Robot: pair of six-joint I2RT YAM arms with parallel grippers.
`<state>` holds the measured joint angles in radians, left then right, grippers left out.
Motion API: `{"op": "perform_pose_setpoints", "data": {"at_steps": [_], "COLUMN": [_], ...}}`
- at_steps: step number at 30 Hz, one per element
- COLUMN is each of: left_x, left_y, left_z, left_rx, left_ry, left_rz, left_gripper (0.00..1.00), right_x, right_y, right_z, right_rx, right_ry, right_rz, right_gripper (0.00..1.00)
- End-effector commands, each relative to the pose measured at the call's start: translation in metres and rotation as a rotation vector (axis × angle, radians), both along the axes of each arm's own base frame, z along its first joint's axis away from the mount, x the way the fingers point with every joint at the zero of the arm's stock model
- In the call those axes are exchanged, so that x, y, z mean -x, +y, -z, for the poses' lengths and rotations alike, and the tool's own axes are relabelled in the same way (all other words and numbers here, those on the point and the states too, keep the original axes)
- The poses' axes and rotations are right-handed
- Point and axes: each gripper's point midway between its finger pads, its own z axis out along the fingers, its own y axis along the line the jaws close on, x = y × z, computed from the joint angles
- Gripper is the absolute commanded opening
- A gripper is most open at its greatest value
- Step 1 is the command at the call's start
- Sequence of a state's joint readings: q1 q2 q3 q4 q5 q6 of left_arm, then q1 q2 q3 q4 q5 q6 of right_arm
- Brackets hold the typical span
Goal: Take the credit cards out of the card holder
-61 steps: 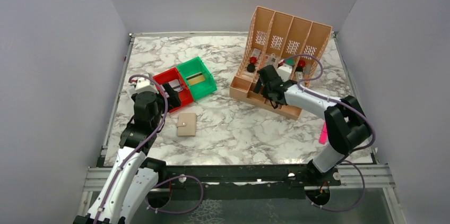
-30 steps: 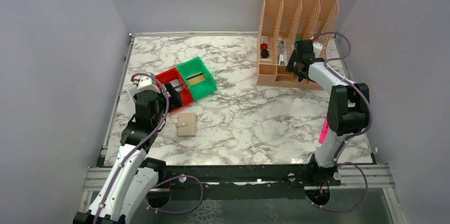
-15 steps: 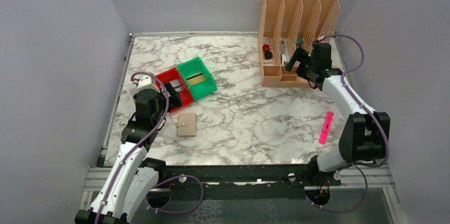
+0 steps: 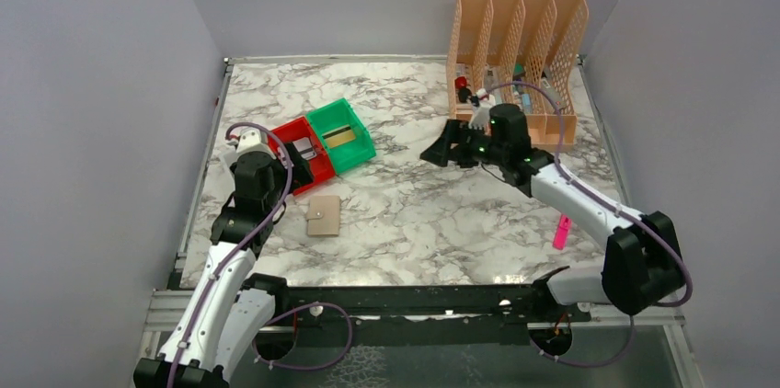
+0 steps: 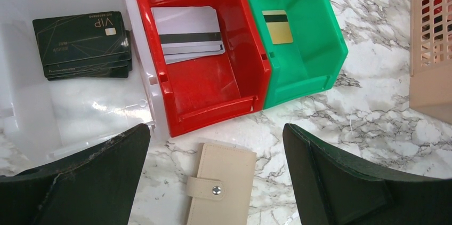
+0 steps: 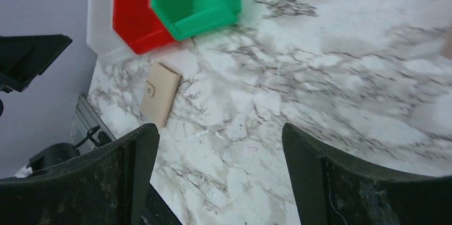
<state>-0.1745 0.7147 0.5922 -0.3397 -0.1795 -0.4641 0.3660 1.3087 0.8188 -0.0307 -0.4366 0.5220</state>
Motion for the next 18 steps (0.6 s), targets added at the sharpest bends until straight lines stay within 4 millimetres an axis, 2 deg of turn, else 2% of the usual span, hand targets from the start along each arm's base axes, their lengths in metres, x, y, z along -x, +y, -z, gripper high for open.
{"op": "perform_pose_setpoints", "data": {"at_steps": [1, 4, 9, 13, 18], "left_x": [0.001, 0.001, 0.002, 0.002, 0.005], "left_y": [0.001, 0.001, -0.001, -0.002, 0.002], "left_z": [-0.009, -0.013, -0.013, -0.013, -0.018], "left_rx": [0.019, 0.018, 0.026, 0.030, 0.027], "left_ry": [-0.034, -0.046, -0.045, -0.047, -0.070], "left_rz": [-0.003, -0.003, 0.006, 0.012, -0.006], "left_gripper": [0.99, 0.99, 0.99, 0.99, 0.99], "right_x": [-0.013, -0.026, -0.059, -0.087, -0.110], "right_y": [0.054, 0.086, 0.128, 0.156, 0.187], "right_z": [-0.021, -0.014, -0.001, 0.014, 0.028], "right_rx": [0.040, 0.093, 0.203, 0.292, 0.389], "right_ry": [-0.126, -0.129, -0.155, -0.152, -0.183], "right_rz": [-0.091, -0.113, -0.122, -0.129, -0.139], "right_gripper": [0.92, 0.93, 0.92, 0.92, 0.92]}}
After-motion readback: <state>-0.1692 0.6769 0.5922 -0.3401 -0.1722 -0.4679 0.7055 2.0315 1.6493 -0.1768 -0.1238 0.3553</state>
